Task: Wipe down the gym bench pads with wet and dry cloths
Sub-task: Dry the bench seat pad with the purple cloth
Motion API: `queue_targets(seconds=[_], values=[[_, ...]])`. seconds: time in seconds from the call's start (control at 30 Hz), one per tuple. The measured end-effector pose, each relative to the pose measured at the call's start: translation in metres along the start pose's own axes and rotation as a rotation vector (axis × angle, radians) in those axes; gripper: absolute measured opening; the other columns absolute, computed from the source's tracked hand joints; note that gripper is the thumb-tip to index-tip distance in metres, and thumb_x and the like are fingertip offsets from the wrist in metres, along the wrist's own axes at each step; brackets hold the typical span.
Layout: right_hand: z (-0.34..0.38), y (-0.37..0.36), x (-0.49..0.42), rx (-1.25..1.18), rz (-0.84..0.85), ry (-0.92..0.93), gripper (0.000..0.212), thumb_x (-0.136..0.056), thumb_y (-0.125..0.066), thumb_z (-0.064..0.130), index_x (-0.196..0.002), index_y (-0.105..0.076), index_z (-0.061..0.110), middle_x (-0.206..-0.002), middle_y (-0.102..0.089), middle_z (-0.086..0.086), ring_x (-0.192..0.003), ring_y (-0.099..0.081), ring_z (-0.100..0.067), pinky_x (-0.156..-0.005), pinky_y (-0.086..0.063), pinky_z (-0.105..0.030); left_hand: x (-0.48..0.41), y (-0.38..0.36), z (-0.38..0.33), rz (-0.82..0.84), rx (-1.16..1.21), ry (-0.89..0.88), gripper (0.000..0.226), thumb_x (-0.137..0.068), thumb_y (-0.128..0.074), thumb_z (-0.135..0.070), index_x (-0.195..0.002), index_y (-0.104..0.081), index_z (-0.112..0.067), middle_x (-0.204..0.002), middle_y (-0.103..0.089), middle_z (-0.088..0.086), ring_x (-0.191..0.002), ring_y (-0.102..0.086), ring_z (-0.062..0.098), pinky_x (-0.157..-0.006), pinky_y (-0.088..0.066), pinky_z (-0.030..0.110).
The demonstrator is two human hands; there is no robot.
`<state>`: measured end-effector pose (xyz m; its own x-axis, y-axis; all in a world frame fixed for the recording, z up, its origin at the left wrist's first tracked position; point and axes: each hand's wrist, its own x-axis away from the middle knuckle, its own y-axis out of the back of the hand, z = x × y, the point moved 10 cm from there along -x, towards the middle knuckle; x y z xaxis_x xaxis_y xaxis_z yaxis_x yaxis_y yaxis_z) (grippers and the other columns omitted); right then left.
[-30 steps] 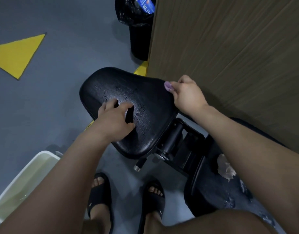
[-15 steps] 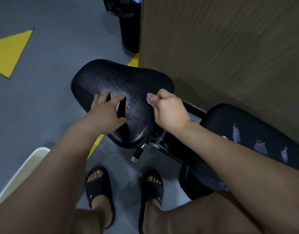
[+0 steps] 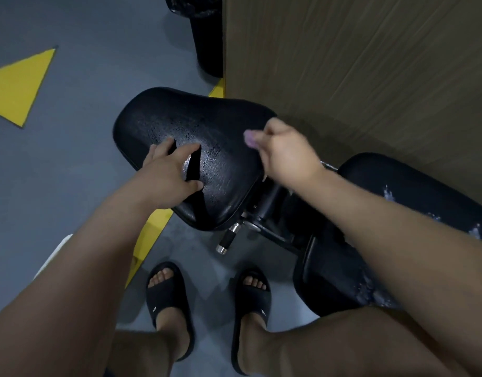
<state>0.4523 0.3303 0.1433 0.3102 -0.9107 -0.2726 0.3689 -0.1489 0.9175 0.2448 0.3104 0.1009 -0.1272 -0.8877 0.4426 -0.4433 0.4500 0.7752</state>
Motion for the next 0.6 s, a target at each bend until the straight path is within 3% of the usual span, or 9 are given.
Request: queue_targets(seconds=[0.07,0.13,0.2,0.3,0.43,0.5,0.6], values=[[-0.010,0.000,-0.006,0.020,-0.037,-0.090,0.021,-0.100,-0.060,0.024,-0.089,-0.068,0.008,-0.083,-0.052,0.007,-0.074,-0.056,-0.018,-0.072,-0.045,-0.022,0.002,0.001,0.001,-0.001,-0.001,-0.008,0.082,-0.088,-0.075,-0.039,-0.155,-0.028,-0.044,-0.169,-0.003,0.007,-0.155,0.005,0.033,-0.125,-0.005,0.040],[0.001,-0.001,0.000,0.044,-0.057,-0.089,0.017,-0.098,-0.058,0.011,-0.097,-0.071,0.000,-0.086,-0.055,-0.008,-0.068,-0.060,-0.031,-0.068,-0.055,-0.033,0.003,0.002,0.000,-0.005,-0.002,-0.016,0.082,-0.088,-0.075,-0.039,-0.155,-0.028,-0.043,-0.169,-0.004,0.008,-0.155,0.003,0.033,-0.125,-0.006,0.040],[0.021,-0.001,0.013,0.042,-0.015,-0.074,0.017,-0.097,-0.056,0.010,-0.102,-0.069,0.001,-0.089,-0.056,-0.013,-0.067,-0.060,-0.035,-0.062,-0.056,-0.040,0.005,0.004,-0.002,-0.013,-0.004,-0.022,0.082,-0.087,-0.076,-0.038,-0.155,-0.030,-0.041,-0.168,-0.006,0.009,-0.155,-0.001,0.033,-0.125,-0.009,0.039],[0.052,-0.009,0.038,-0.007,0.058,-0.001,0.016,-0.098,-0.057,0.012,-0.106,-0.067,0.002,-0.093,-0.058,-0.013,-0.070,-0.060,-0.034,-0.059,-0.049,-0.035,0.006,0.007,-0.002,-0.023,-0.018,-0.039,0.082,-0.086,-0.077,-0.036,-0.154,-0.032,-0.039,-0.167,-0.009,0.012,-0.155,-0.007,0.032,-0.125,-0.013,0.038],[0.086,-0.024,0.063,-0.061,0.187,0.093,0.014,-0.095,-0.057,0.013,-0.106,-0.062,0.006,-0.093,-0.054,-0.009,-0.070,-0.054,-0.031,-0.058,-0.053,-0.043,0.008,0.010,0.002,-0.034,-0.039,-0.022,0.083,-0.085,-0.078,-0.038,-0.155,-0.032,-0.039,-0.166,-0.013,0.010,-0.153,-0.011,0.035,-0.124,-0.015,0.038],[0.105,-0.029,0.072,-0.061,0.237,0.176,0.024,-0.084,-0.067,0.006,-0.107,-0.064,0.006,-0.092,-0.053,-0.008,-0.071,-0.053,-0.031,-0.056,-0.051,-0.042,0.010,0.012,0.004,-0.047,-0.062,0.007,0.084,-0.085,-0.076,-0.042,-0.156,-0.030,-0.036,-0.164,-0.014,0.010,-0.150,-0.013,0.038,-0.122,-0.014,0.036],[0.140,-0.043,0.094,-0.057,0.351,0.324,0.023,-0.084,-0.065,0.009,-0.107,-0.065,0.011,-0.098,-0.055,-0.004,-0.078,-0.054,-0.026,-0.050,-0.046,-0.037,0.012,0.013,0.008,-0.043,-0.063,0.029,0.088,-0.086,-0.075,-0.044,-0.158,-0.026,-0.032,-0.162,-0.014,0.010,-0.148,-0.014,0.038,-0.121,-0.016,0.036]])
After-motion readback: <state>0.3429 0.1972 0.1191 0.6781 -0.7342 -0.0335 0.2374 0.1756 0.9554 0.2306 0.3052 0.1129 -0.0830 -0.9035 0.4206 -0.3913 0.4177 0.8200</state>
